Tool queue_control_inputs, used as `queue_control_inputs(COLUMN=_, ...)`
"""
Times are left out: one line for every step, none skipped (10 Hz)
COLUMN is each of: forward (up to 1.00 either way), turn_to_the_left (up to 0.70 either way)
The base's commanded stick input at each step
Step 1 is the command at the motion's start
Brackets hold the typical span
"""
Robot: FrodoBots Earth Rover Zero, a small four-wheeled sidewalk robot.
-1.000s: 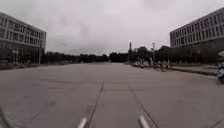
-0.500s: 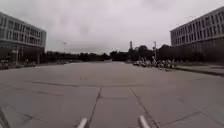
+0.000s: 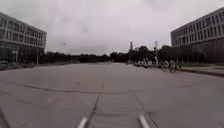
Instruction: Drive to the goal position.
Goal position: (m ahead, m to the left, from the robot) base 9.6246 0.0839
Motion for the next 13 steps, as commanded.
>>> queue_control_inputs(forward=0.98, turn_to_the_left=0.0)
queue_control_inputs(forward=0.98, turn_to_the_left=0.0)
queue_control_inputs(forward=0.98, turn_to_the_left=0.0)
queue_control_inputs(forward=0.98, turn_to_the_left=0.0)
queue_control_inputs(forward=1.0, turn_to_the_left=0.0)
queue_control_inputs(forward=1.0, turn_to_the_left=0.0)
queue_control_inputs(forward=1.0, turn_to_the_left=0.0)
queue_control_inputs(forward=1.0, turn_to_the_left=0.0)
queue_control_inputs(forward=1.0, turn_to_the_left=0.0)
queue_control_inputs(forward=1.0, turn_to_the_left=0.0)
queue_control_inputs(forward=1.0, turn_to_the_left=0.0)
queue_control_inputs(forward=1.0, turn_to_the_left=0.0)
queue_control_inputs(forward=1.0, turn_to_the_left=0.0)
